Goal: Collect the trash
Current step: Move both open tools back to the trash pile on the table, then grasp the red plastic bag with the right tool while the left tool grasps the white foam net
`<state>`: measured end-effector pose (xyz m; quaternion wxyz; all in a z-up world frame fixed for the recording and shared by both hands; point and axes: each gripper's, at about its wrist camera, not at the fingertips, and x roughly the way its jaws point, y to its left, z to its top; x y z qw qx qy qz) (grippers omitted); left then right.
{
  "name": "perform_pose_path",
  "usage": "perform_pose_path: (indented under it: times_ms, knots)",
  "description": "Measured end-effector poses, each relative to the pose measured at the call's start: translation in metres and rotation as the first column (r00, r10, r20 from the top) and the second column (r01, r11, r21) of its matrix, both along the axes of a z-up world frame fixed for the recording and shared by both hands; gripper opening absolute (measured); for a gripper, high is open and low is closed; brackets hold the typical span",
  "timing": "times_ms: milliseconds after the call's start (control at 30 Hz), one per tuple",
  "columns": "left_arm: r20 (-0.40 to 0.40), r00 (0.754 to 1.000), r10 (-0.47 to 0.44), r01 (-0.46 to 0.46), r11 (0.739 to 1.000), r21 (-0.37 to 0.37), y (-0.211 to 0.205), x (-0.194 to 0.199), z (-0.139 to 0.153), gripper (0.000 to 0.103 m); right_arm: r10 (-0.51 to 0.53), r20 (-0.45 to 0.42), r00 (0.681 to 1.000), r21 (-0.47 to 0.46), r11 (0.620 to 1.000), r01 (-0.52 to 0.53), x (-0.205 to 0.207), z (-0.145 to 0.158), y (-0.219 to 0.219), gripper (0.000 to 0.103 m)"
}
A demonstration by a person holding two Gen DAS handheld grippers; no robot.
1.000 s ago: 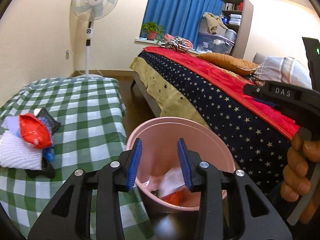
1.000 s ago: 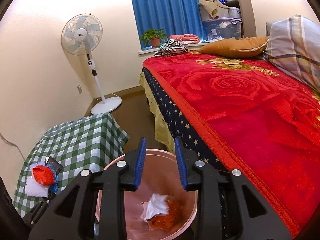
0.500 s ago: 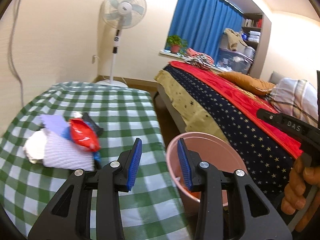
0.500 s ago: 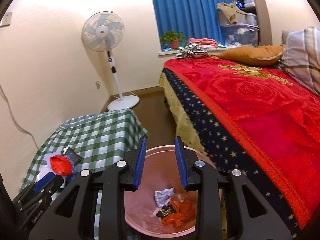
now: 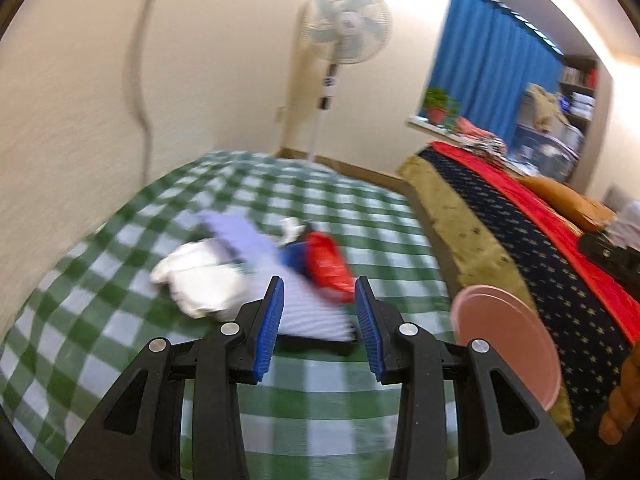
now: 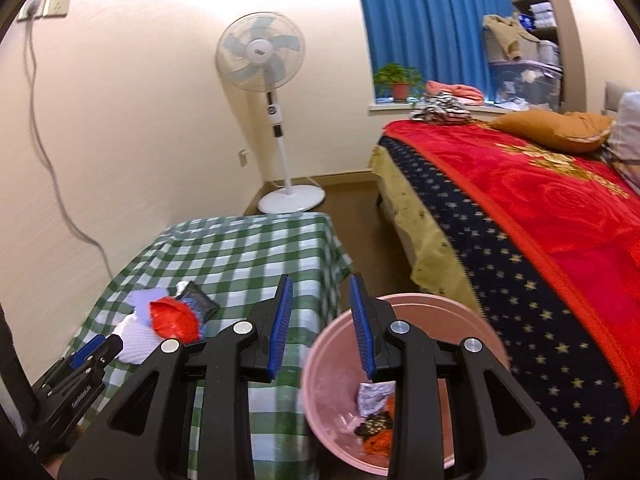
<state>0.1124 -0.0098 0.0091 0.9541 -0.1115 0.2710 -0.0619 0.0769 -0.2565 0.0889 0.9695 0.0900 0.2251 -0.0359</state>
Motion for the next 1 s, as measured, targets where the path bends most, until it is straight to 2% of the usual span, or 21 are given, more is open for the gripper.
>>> perform_pose_path:
  times_ms: [200, 400, 467, 633, 767, 867, 1000]
  knots:
    - [-0.055, 0.997, 0.051, -0.054, 0.997, -0.062, 0.023, 0.008, -0.019, 0.042, 0.116, -0.018, 0.993, 0.022, 0.993, -0.115, 0.025, -0.013, 0.033, 0.031]
    - [-0.080, 0.996, 0.042, -0.050, 0.993, -0.106, 0.030, 0.015, -0.033, 0.042, 0.249, -0.049, 0.967, 0.066, 0.967, -0.246, 0.056, -0.035, 0.078, 0.031]
    - [-0.087, 0.996, 0.037, -0.048, 0.992, -0.117, 0.031, 0.017, -0.037, 0.042, 0.285, -0.054, 0.957, 0.077, 0.957, -0.281, 0.065, -0.042, 0.092, 0.041]
    - [-0.099, 0.995, 0.020, -0.034, 0.989, -0.147, 0.034, 0.024, -0.044, 0.041, 0.355, -0.086, 0.931, 0.114, 0.932, -0.345, 0.090, -0.059, 0.119, 0.051]
    - [-0.102, 0.995, -0.009, -0.009, 0.984, -0.177, 0.035, 0.029, -0.048, 0.026, 0.388, -0.112, 0.915, 0.140, 0.918, -0.372, 0.107, -0.070, 0.130, 0.056]
    - [-0.102, 0.995, -0.018, -0.001, 0.982, -0.188, 0.034, 0.032, -0.049, 0.020, 0.425, -0.145, 0.893, 0.184, 0.899, -0.398, 0.120, -0.081, 0.134, 0.061]
    - [-0.106, 0.994, -0.018, -0.003, 0.981, -0.195, 0.035, 0.033, -0.051, 0.015, 0.445, -0.186, 0.876, 0.201, 0.890, -0.410, 0.129, -0.091, 0.140, 0.061]
